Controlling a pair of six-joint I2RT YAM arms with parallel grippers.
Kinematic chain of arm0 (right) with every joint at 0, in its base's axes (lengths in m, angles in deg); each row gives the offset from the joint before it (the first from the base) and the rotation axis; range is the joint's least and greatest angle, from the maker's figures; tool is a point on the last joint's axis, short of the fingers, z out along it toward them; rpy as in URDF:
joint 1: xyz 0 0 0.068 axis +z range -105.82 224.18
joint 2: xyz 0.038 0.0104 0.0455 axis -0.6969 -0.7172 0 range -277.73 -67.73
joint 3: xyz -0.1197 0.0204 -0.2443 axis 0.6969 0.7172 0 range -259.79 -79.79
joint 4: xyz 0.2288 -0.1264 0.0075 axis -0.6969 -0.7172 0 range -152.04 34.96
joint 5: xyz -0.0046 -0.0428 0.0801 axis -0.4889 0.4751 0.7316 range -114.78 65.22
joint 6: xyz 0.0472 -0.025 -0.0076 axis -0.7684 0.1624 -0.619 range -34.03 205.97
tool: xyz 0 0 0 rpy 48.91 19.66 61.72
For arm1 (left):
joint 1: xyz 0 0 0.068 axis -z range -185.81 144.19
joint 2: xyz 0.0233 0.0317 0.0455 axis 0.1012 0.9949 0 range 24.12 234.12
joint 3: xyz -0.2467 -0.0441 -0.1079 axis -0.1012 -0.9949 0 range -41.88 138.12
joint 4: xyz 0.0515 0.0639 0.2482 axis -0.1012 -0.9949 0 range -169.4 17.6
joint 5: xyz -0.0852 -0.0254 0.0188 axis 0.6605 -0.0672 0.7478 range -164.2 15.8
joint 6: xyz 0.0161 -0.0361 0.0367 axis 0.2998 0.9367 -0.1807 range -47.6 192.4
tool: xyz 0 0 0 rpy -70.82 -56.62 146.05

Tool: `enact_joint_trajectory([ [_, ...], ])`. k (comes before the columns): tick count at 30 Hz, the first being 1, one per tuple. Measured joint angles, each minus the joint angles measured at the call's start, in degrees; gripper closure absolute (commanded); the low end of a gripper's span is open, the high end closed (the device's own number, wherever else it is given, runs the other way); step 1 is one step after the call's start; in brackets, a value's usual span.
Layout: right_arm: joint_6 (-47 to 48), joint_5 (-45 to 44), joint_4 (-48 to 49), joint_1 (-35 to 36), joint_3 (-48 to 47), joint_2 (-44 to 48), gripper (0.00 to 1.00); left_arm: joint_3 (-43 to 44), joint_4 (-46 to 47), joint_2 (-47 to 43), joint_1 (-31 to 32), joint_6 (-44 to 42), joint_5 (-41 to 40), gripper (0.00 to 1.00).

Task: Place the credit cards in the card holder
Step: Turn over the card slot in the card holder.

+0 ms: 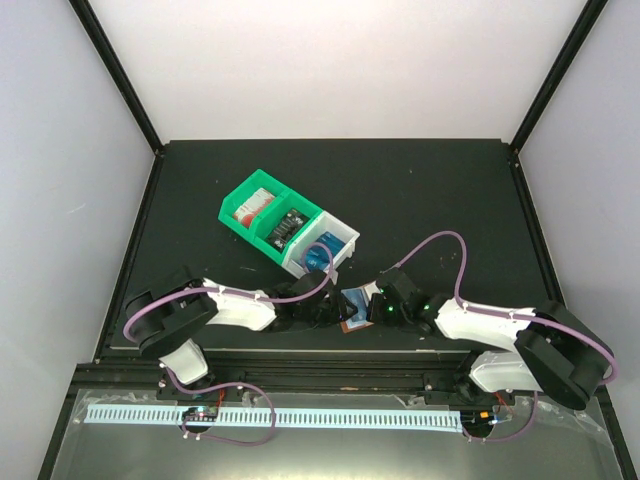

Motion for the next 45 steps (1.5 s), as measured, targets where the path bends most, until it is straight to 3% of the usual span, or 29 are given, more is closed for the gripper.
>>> enact_joint_trajectory([
  [14,1.11,-0.15,-1.95,0.0,0.98,2.91,0.94,0.0,1.99,0.48,0.02,-3.76,0.02,0.75],
  [31,2.34,-1.81,-5.35,0.0,1.01,5.84,0.94,3.06,4.39,2.12,1.4,-10.91,3.1,0.74],
  [36,2.29,-4.17,-8.48,0.0,1.01,8.37,0.94,5.42,4.26,3.5,1.62,-12.5,4.13,0.69],
  [45,1.55,-14.47,-20.02,0.0,-0.96,21.64,0.91,12.7,0.66,5.25,2.47,-17.53,4.28,0.56],
])
